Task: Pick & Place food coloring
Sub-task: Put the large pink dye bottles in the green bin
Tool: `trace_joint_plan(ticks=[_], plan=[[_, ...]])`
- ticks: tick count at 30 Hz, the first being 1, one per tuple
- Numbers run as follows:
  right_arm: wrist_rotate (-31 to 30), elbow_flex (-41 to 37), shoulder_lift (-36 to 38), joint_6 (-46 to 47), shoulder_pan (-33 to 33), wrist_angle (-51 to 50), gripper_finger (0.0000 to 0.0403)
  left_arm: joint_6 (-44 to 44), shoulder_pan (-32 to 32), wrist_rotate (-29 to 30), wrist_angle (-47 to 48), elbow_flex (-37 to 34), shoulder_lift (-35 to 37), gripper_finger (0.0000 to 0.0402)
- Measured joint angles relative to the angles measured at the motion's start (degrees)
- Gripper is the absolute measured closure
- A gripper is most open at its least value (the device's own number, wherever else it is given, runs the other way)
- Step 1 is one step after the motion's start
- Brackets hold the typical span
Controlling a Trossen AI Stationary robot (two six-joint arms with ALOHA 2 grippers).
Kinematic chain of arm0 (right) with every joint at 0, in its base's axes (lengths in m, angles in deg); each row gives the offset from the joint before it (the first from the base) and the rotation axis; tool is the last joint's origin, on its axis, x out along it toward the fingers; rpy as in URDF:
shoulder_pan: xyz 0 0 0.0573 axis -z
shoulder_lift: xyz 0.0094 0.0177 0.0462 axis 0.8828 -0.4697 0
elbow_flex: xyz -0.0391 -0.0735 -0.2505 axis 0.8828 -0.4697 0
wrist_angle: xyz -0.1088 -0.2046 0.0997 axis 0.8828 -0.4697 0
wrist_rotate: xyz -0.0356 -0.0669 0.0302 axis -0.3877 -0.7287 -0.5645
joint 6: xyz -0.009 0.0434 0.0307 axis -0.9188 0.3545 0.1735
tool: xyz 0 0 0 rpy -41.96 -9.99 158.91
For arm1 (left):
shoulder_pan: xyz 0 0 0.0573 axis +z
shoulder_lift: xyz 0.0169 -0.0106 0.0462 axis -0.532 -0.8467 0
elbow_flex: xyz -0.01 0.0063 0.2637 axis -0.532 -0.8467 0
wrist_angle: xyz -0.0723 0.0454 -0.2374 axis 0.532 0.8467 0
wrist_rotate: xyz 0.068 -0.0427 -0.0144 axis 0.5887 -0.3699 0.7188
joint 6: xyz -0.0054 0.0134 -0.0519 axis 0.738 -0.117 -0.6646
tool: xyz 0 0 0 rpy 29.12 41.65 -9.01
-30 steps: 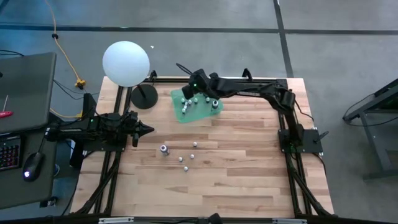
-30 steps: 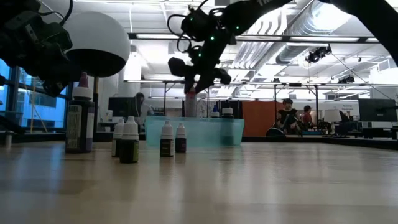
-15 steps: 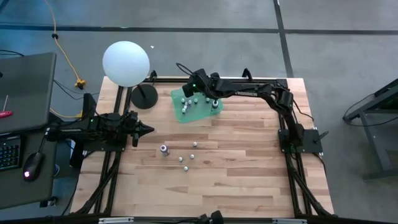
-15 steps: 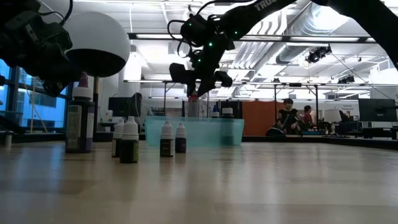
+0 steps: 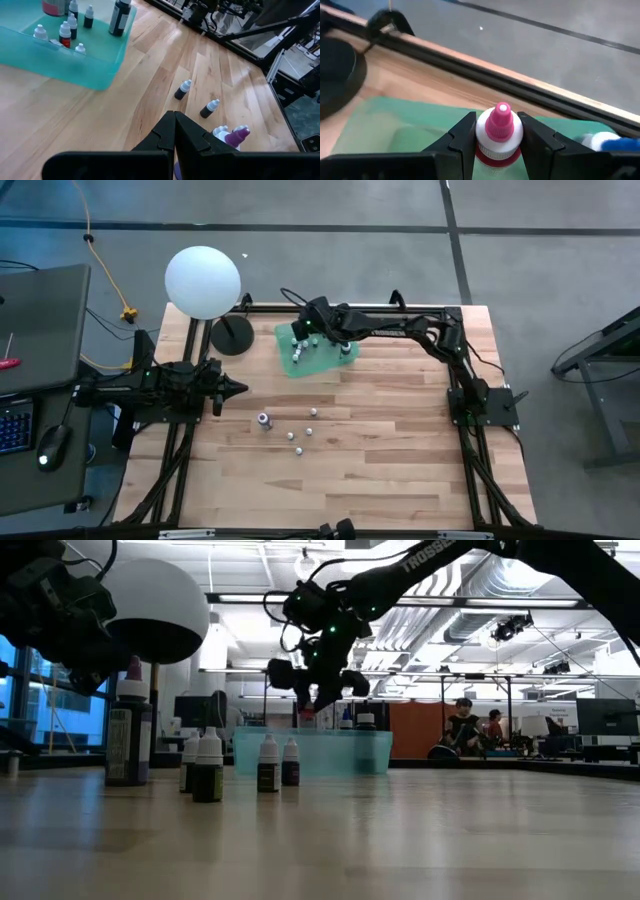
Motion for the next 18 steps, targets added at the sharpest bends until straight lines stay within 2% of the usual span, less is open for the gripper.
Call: trace_joint_plan(ticks=[18], plan=[[0.05,0.02,-2.27,2.15,0.31,-3.52,0.0286,0.0,0.0,0.17,0.0,0.0,-0.01,0.0401]])
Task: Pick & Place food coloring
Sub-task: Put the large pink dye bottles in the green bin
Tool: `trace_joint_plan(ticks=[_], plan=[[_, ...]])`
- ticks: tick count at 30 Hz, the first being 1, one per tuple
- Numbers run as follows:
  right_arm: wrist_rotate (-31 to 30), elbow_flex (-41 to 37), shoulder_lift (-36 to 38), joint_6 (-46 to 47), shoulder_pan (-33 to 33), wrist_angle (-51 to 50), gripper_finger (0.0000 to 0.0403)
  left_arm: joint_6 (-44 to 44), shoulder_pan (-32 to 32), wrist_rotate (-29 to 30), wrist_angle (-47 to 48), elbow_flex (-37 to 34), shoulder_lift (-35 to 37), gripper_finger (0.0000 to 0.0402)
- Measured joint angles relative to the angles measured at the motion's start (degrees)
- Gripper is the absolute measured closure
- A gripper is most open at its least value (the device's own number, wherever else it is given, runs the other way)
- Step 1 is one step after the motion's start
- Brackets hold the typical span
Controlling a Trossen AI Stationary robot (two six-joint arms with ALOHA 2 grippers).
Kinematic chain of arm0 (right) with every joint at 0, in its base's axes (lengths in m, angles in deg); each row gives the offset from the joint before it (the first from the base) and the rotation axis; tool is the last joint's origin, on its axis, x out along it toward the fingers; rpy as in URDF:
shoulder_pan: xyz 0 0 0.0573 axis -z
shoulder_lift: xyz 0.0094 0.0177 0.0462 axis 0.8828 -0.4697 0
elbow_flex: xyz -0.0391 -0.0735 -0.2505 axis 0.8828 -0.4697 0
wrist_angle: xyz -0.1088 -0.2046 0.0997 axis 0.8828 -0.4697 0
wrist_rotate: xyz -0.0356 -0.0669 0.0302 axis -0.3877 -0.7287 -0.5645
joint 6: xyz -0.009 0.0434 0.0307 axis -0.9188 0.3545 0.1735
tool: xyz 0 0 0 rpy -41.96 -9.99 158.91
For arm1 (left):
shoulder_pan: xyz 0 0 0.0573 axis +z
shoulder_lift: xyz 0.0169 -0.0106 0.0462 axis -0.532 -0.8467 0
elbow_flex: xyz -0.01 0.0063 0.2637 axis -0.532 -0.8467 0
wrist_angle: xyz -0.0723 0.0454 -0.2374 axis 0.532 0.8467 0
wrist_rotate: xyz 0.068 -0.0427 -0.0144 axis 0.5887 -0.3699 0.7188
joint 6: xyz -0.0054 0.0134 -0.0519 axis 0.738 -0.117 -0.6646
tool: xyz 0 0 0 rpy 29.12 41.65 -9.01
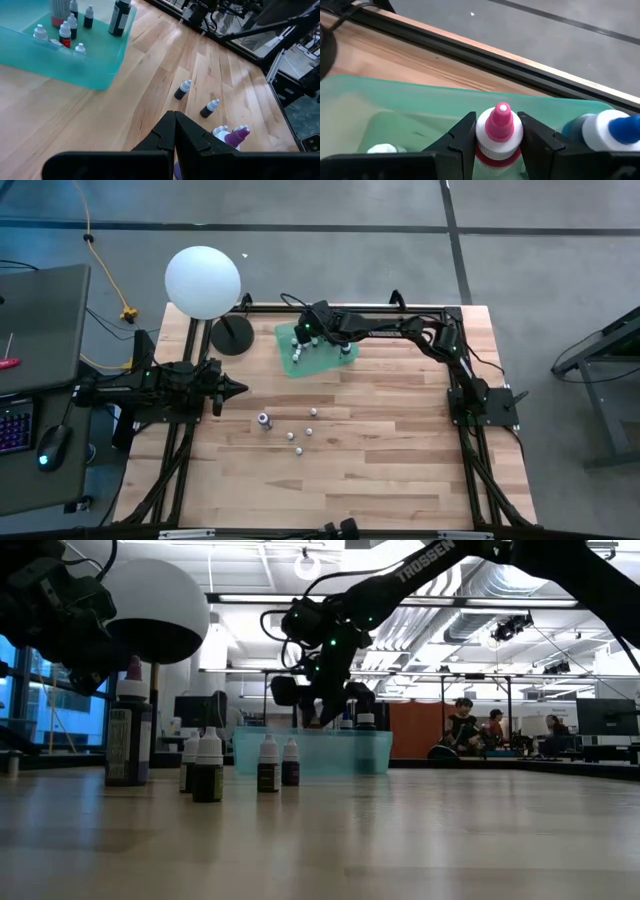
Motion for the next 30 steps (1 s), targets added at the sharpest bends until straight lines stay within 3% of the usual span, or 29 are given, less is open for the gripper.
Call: trace_joint_plan(ticks=[13,30], plan=[[0.44,0.02,0.02,0.02,1.08,-0.32,0.0285,0.0,0.0,0.02,-0.02,0.0,0.0,0.0401],[5.42,0.04,0.17,1.24,2.6,0.45,0.0283,0.0,0.0,0.06,-0.02,0.0,0.0,0.0401]])
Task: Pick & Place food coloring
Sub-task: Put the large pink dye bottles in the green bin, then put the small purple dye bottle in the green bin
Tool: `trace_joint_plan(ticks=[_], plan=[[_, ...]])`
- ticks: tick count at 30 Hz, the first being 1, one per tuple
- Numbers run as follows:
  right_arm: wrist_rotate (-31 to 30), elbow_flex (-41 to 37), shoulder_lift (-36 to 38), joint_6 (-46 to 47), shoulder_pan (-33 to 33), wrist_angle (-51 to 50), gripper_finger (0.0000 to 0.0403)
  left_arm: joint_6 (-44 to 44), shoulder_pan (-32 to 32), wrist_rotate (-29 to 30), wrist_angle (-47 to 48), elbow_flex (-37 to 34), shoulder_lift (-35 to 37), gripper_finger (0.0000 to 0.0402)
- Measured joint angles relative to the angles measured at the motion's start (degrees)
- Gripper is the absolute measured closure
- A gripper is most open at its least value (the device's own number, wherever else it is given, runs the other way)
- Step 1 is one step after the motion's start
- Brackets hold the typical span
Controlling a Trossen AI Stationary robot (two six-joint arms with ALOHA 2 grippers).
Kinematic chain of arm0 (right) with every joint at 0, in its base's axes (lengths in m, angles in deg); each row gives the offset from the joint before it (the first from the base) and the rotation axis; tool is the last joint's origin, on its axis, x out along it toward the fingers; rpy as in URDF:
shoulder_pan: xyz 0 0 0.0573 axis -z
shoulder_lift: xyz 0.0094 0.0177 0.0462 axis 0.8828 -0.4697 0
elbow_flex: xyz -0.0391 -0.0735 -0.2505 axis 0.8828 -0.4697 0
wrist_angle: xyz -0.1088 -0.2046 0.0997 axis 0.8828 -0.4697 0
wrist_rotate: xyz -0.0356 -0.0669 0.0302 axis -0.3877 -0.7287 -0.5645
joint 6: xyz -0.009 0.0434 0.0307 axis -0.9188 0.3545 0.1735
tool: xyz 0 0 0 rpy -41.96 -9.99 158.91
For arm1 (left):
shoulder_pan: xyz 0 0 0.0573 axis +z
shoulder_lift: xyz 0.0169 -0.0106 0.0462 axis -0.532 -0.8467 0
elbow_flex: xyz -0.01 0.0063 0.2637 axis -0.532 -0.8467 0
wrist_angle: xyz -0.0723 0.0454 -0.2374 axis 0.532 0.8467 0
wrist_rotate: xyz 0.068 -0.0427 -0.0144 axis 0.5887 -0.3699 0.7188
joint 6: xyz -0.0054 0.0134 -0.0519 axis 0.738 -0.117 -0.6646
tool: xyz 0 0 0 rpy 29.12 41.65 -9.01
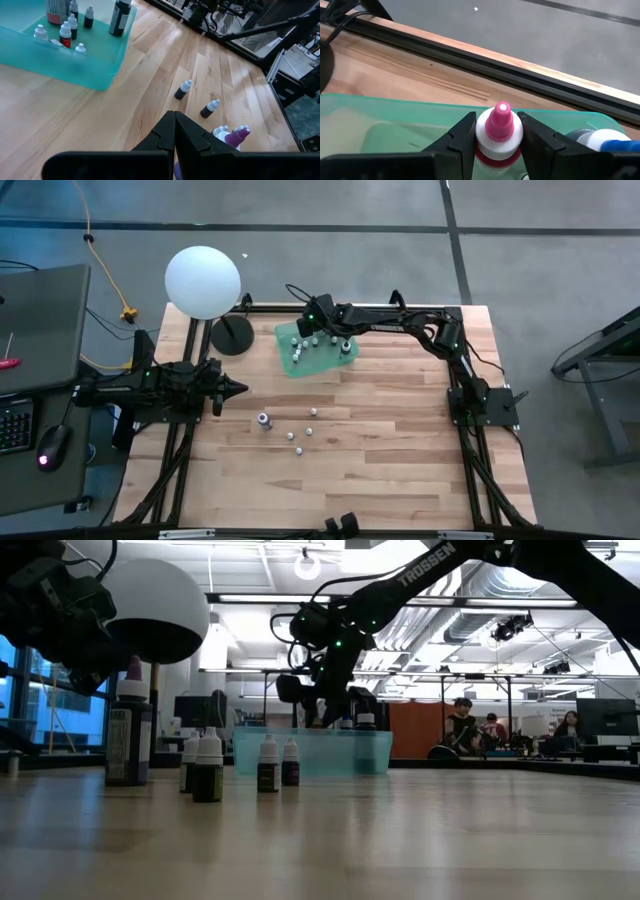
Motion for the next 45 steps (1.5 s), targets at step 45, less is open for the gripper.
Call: trace_joint_plan(ticks=[45], plan=[[-2.33,-0.06,7.25,-11.99,0.12,0.37,0.0191,0.0,0.02,0.01,0.0,0.0,0.0,0.0401]])
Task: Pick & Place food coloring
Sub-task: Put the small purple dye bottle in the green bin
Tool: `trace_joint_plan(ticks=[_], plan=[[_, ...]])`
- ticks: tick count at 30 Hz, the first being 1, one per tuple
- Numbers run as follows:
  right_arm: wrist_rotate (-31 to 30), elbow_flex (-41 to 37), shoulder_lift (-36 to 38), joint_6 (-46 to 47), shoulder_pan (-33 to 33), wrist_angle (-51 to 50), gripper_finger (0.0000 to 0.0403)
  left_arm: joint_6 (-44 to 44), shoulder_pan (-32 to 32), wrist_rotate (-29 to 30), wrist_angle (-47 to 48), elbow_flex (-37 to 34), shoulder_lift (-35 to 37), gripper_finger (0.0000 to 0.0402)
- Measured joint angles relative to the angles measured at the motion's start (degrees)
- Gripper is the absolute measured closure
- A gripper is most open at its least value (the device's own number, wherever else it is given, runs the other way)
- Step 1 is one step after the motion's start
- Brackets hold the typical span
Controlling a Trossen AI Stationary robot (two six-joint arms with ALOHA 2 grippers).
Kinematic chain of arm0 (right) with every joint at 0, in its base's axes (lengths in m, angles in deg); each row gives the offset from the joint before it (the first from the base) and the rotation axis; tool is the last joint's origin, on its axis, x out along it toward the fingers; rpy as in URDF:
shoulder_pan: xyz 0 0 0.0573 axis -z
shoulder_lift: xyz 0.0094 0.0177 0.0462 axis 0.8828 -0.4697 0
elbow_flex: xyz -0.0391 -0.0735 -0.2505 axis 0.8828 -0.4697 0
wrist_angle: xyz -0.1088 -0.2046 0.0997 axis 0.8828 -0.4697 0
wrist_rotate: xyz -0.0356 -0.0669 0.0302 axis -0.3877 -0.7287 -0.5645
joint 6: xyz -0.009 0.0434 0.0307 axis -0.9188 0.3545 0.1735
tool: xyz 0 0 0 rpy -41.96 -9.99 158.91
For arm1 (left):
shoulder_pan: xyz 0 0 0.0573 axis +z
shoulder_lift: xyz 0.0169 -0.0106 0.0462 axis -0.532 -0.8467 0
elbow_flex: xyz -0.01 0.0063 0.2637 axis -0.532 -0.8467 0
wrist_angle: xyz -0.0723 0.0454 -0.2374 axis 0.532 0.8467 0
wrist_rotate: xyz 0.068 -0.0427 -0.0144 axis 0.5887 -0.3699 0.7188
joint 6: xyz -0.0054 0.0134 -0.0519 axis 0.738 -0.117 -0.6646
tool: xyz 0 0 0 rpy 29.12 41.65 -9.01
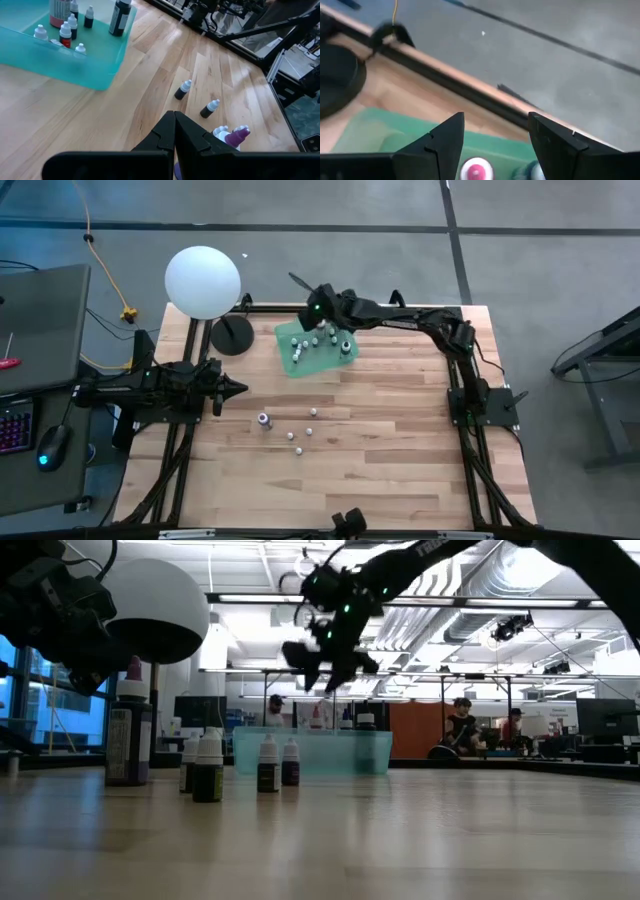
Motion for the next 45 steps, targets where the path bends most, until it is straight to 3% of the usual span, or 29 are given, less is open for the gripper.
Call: trace_joint_plan(ticks=[3,7,9,13,21,26,35,38,45], plan=[[-0.41,0.0,3.33,-2.92,0.03,0.82,0.0191,0.0,-0.02,0.0,0.02,0.0,0.0,0.0401],[3.9,0.04,8.11,-7.74,-0.22,1.41,0.0191,0.0,-0.01,0.0,-0.02,0.0,0.0,0.0401],[8.0,0.04,10.3,-11.02,-0.59,1.03,0.0191,0.0,-0.02,-0.02,0.01,0.0,0.0,0.0401],[21.87,0.04,14.22,-18.31,-1.69,-3.45,0.0191,0.0,0.0,-0.02,0.02,0.0,0.0,0.0401],[37.04,0.04,16.71,-26.27,-5.75,-17.43,0.019,0.0,-0.02,-0.02,0.0,0.0,0.0,0.0401],[37.74,0.02,15.72,-28.56,-10.29,-25.57,0.0192,0.0,-0.02,-0.02,0.0,0.0,0.0,0.0401],[33.85,0.04,10.67,-35.64,-21.21,-26.12,0.0193,0.0,-0.02,-0.07,0.02,0.0,0.02,0.0401],[31.12,0.04,7.76,-34.31,-23.96,-26.2,0.0193,0.0,0.0,-0.07,-0.01,0.01,0.02,0.0401],[32.41,0.04,1.51,-28.67,-26.94,-21.82,0.0194,0.0,-0.01,-0.04,0.0,0.0,0.02,0.0401]])
